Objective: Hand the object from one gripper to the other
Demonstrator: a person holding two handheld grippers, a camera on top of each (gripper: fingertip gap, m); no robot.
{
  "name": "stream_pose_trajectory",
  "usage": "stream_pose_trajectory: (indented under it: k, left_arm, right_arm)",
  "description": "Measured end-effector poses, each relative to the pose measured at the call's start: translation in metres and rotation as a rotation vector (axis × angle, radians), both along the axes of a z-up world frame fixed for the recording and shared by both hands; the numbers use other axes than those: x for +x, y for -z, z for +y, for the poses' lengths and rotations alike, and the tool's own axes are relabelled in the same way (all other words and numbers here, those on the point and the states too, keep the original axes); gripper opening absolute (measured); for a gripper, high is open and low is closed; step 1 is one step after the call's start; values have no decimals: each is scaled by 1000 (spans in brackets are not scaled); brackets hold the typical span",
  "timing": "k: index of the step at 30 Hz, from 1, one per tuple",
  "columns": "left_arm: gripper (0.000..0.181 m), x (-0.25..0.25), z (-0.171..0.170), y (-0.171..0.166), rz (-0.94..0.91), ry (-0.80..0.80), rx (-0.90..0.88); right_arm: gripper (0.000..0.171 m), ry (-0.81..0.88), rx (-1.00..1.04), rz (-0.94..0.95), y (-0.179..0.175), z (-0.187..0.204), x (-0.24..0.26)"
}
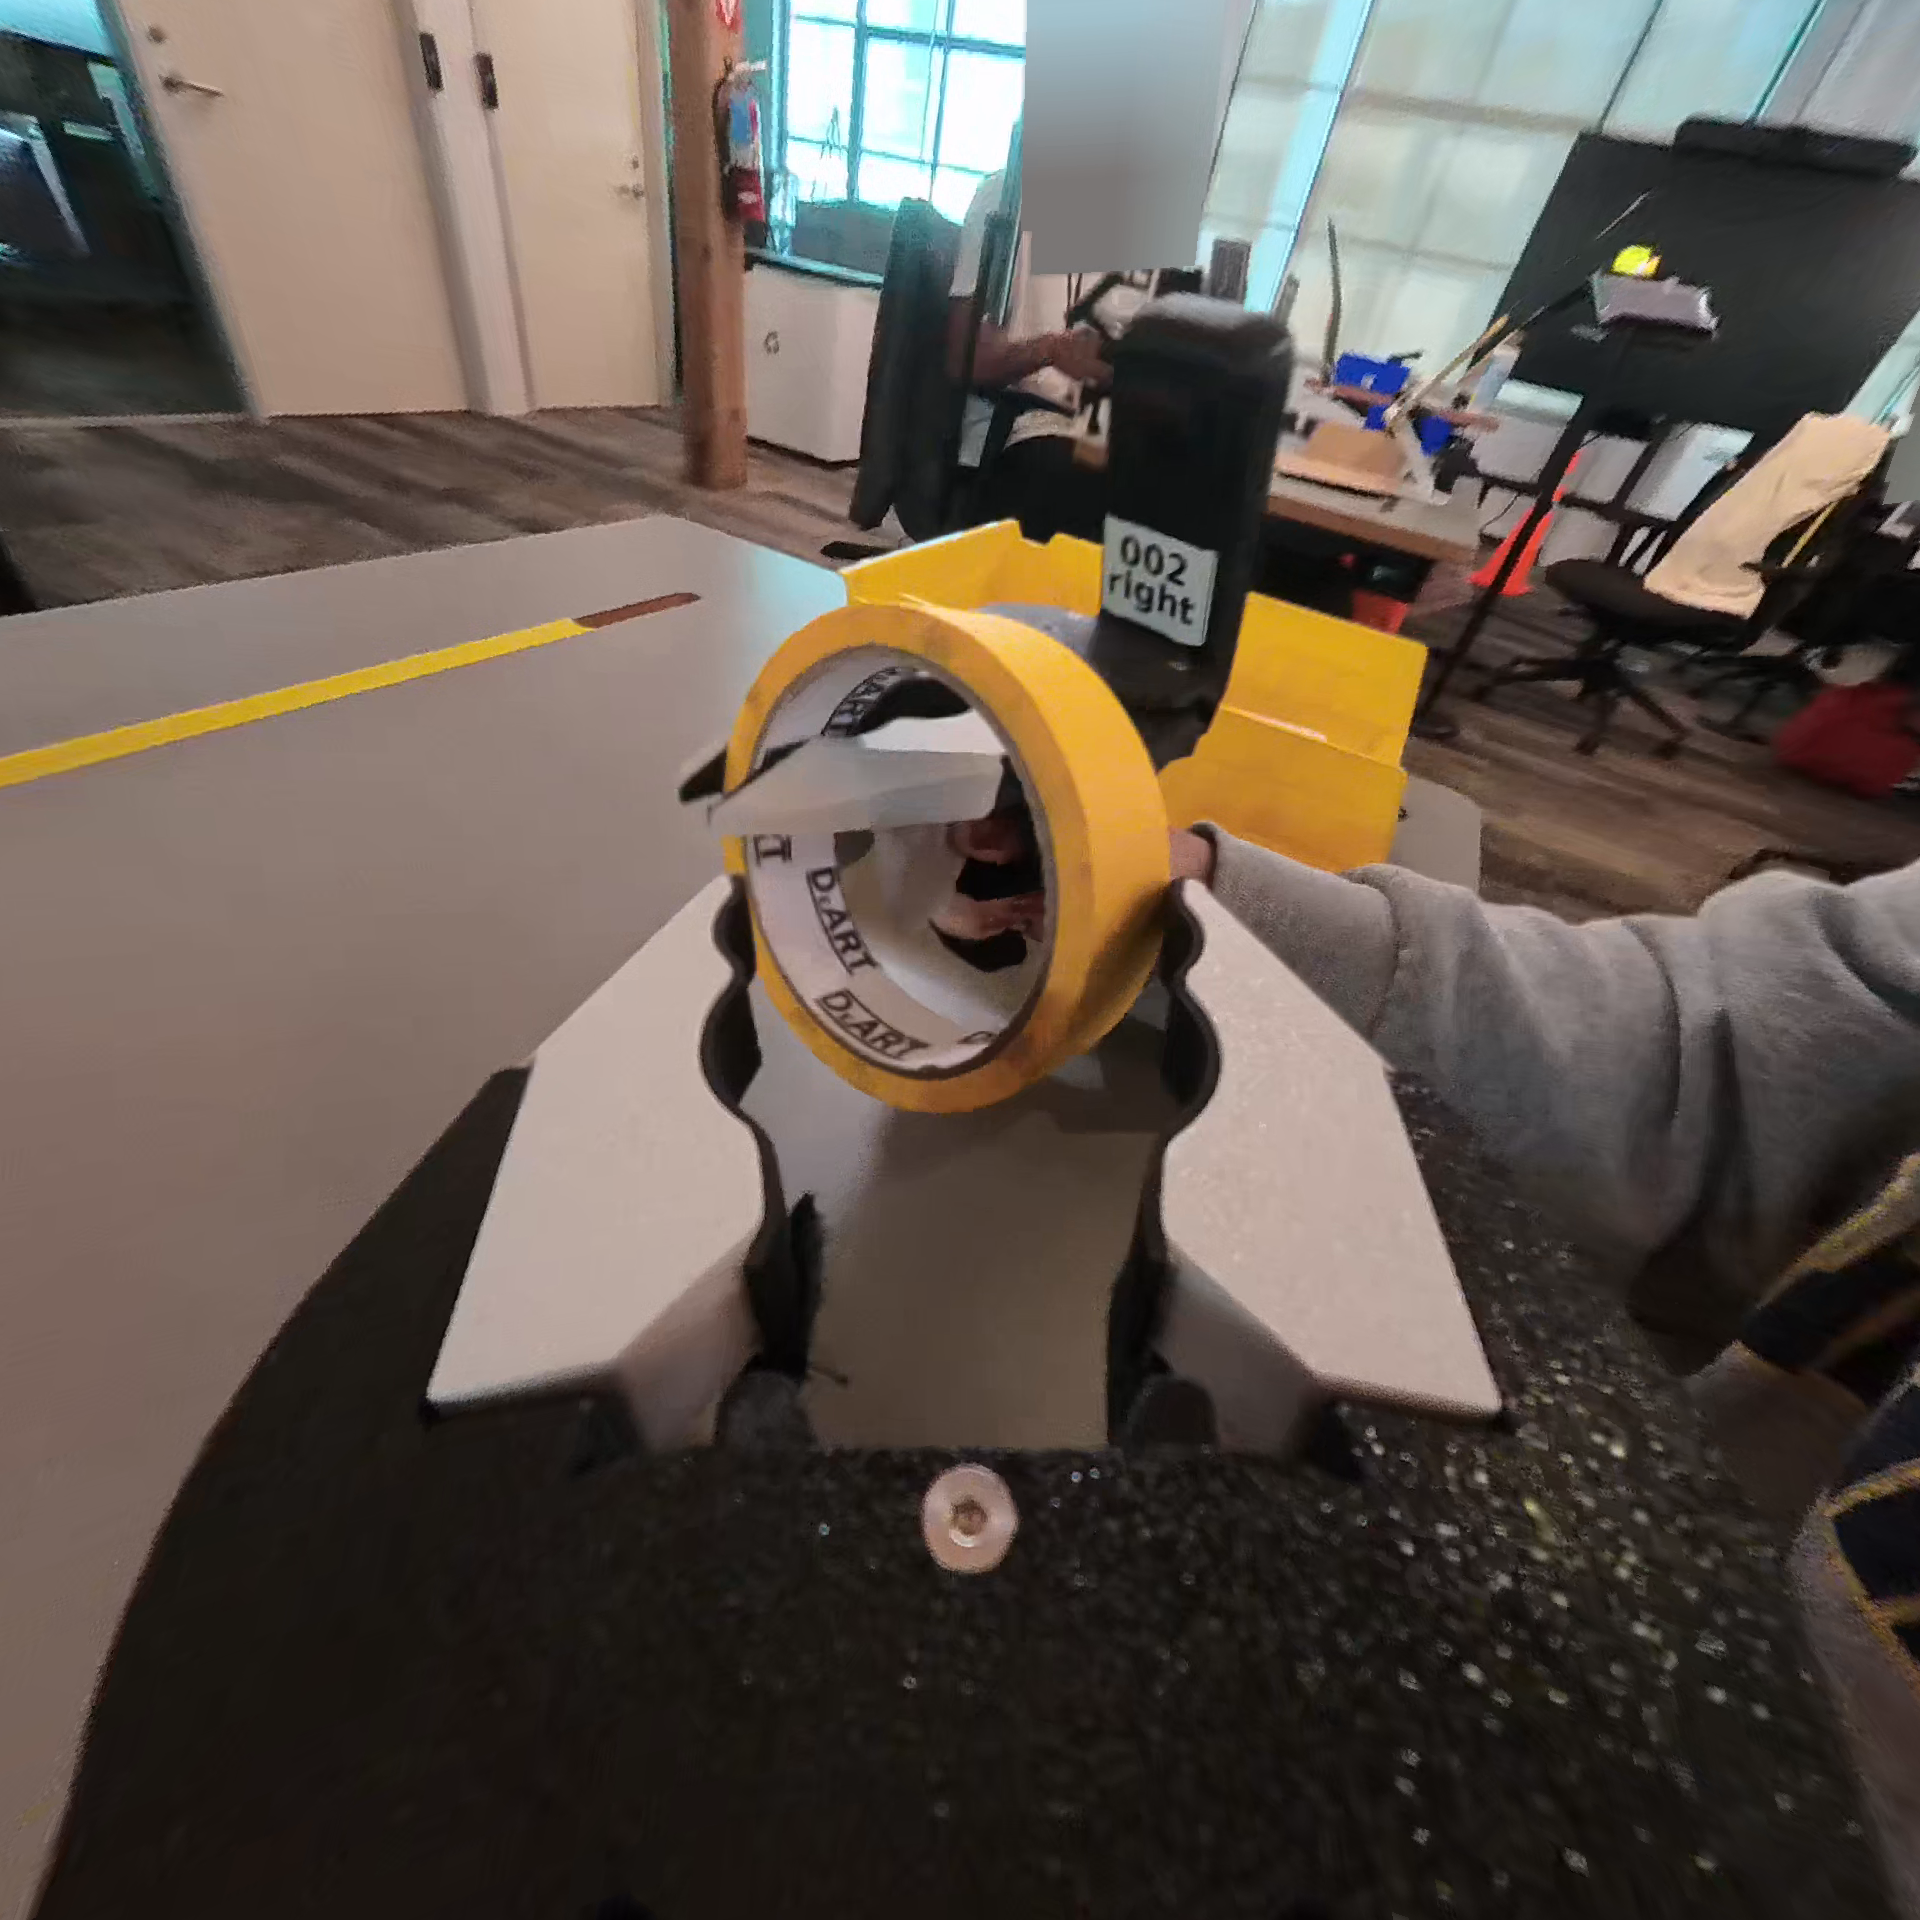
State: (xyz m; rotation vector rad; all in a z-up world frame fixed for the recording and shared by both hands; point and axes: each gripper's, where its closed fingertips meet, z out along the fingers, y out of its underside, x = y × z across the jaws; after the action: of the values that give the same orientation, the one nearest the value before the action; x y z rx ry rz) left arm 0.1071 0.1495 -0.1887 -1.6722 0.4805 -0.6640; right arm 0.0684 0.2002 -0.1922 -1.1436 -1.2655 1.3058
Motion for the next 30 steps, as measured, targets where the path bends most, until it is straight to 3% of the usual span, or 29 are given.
stream_pose_trajectory:
  k: [4,6,8,11,14,17,20,24,28,30]
  left_arm:
    - [54,24,-12,-8,-27,133,-29]
    - [33,35,-22,-15,-105,248,-59]
    - [19,36,-24,-15,-154,291,-97]
    - [18,33,-26,-18,-156,304,-26]
    - [11,33,-28,-23,-126,290,92]
    - [8,34,-40,-43,-174,331,256]
    - [7,35,-57,-62,-315,464,316]
    - [7,32,-77,-75,-523,679,295]
    - [7,29,-84,-80,-668,821,218]
    - [7,33,-80,-73,-670,836,157]
  right_arm:
    - [8,101,328,77,-14,-6,7]
    - [8,118,463,93,-16,-13,8]
    - [8,126,509,110,-19,-20,7]
    - [10,157,469,135,-24,-22,4]
    - [40,91,255,138,-25,-20,2]
    - [65,-66,-184,146,-28,-12,2]
    - [66,-296,-535,147,-30,-16,7]
    - [67,-684,-809,84,-35,-49,19]
    - [63,-982,-901,20,-41,-83,35]
    - [43,-1065,-869,28,-45,-94,43]
